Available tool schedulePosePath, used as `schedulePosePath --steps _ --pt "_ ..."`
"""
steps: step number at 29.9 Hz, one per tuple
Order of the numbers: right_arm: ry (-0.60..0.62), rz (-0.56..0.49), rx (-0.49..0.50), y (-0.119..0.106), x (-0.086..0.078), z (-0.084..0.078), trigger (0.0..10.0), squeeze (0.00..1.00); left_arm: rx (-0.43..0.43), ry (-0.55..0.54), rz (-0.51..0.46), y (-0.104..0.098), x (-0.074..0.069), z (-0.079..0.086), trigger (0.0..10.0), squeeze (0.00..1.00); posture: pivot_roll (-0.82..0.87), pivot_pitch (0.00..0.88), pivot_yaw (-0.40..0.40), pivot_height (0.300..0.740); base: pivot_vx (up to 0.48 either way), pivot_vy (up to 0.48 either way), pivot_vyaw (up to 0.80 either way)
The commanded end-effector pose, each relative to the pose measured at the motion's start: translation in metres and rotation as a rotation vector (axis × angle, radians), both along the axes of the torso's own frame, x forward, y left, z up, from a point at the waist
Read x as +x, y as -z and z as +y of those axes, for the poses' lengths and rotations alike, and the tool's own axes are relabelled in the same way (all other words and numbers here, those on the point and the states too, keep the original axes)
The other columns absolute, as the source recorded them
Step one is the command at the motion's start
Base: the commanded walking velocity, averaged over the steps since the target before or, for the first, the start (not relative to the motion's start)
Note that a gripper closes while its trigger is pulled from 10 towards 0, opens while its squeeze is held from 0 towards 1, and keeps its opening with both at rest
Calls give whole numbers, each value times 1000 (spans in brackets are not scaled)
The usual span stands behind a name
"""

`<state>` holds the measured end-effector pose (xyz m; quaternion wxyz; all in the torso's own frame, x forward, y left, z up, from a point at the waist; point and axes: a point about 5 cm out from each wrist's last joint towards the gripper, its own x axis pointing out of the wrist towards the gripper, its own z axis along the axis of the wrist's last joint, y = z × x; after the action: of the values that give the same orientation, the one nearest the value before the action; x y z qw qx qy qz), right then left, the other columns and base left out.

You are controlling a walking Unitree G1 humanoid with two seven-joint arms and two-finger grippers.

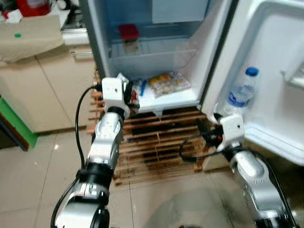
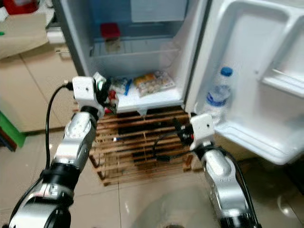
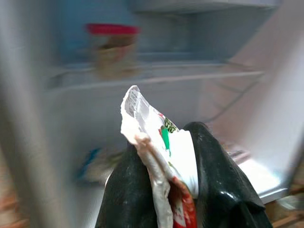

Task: Restocking fridge

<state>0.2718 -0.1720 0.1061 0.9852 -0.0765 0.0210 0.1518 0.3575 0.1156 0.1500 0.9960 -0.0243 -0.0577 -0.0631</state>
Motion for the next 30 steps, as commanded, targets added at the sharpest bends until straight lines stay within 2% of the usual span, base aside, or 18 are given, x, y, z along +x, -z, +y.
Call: schedulePosePath --steps 1,12,16,17,18,21,24,25,30 --pt "1 7 16 -4 0 -3 10000 0 2 29 -27 -9 4 -8 10000 0 -171 18 41 740 465 0 0" --pt "-43 20 46 -4 -2 4 10000 0 -27 32 -31 -12 6 -11 10000 0 -173 20 44 740 448 0 0" --pt "-212 60 120 -12 -14 21 10000 0 -47 16 -50 -12 2 -9 10000 0 -174 28 45 740 406 251 0" --pt "-301 93 124 -15 -23 29 10000 0 -53 11 -48 -11 0 -8 10000 0 -175 35 43 740 0 0 0" --pt "-301 93 124 -15 -23 29 10000 0 -53 11 -48 -11 0 -8 10000 0 -175 35 43 740 0 0 0" --pt "-451 160 111 -18 -41 39 10000 0 -54 7 -28 -5 -2 -8 10000 0 -182 49 38 740 0 0 0" --pt "-464 172 104 -18 -43 39 10000 0 -50 5 -11 -2 -1 -9 10000 0 -186 54 37 740 0 0 0" --pt "-463 179 100 -17 -44 38 10000 0 -73 23 3 0 0 -10 10000 0 -190 58 34 740 0 0 0" --pt "-429 204 96 -16 -46 31 10000 0 -66 30 50 5 12 -16 10000 0 -206 82 26 740 0 0 0"
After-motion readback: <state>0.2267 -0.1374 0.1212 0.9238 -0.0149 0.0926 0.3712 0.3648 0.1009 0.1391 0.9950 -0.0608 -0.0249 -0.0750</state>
